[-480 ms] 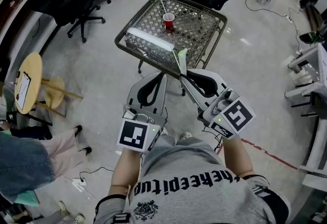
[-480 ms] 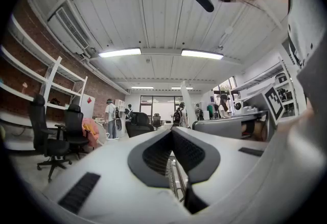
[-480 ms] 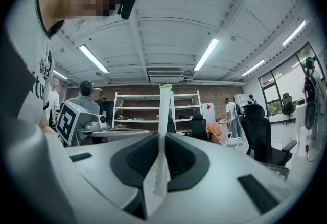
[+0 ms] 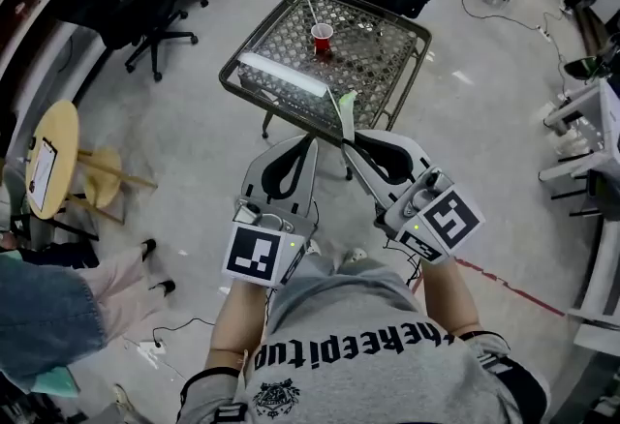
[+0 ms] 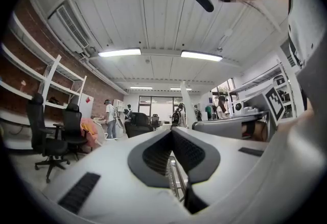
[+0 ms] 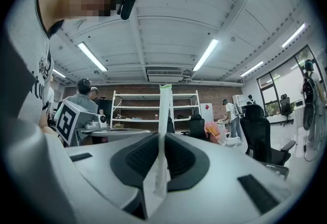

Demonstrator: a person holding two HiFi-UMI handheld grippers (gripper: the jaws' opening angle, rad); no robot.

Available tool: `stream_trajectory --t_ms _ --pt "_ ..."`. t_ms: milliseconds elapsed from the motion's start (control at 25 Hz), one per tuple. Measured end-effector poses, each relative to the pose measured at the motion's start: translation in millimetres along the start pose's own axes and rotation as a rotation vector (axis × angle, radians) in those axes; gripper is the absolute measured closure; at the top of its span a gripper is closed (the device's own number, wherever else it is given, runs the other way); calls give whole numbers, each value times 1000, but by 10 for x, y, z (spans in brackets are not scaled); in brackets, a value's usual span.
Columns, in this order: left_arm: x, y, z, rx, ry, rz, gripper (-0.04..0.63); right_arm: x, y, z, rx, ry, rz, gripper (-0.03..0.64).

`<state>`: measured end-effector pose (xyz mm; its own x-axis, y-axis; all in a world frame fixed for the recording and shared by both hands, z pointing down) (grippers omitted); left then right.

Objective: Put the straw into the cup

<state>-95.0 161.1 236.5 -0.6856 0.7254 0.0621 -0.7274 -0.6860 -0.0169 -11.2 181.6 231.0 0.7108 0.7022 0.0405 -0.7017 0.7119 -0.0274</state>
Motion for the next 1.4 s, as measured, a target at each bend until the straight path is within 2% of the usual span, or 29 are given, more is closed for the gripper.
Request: stream_trajectory --t_ms 160,400,560,840,1400 --pt "27 78 33 3 -4 13 568 -76 50 43 3 6 13 568" --pt "58 227 44 -5 -9 47 568 -177 94 20 -57 -30 65 566" --pt "29 276 67 5 -4 63 568 -149 59 18 -34 -24 124 566" --pt "-94 369 141 30 -3 82 568 -215 -23 65 -5 -10 146 568" --pt "-697 492 154 17 -6 -3 568 -458 -668 40 -4 -4 32 568"
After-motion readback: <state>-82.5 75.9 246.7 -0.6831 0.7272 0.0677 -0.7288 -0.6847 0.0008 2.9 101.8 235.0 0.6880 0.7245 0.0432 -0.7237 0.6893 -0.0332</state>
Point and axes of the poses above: the fingertips, and each gripper's own axes: x backward along the fingers, y to its left, z out of its underside, the point moved 3 cm from there along x, backward along the fingers, and after that the axes turned 8 degrees about -z, right-handed, at the moved point
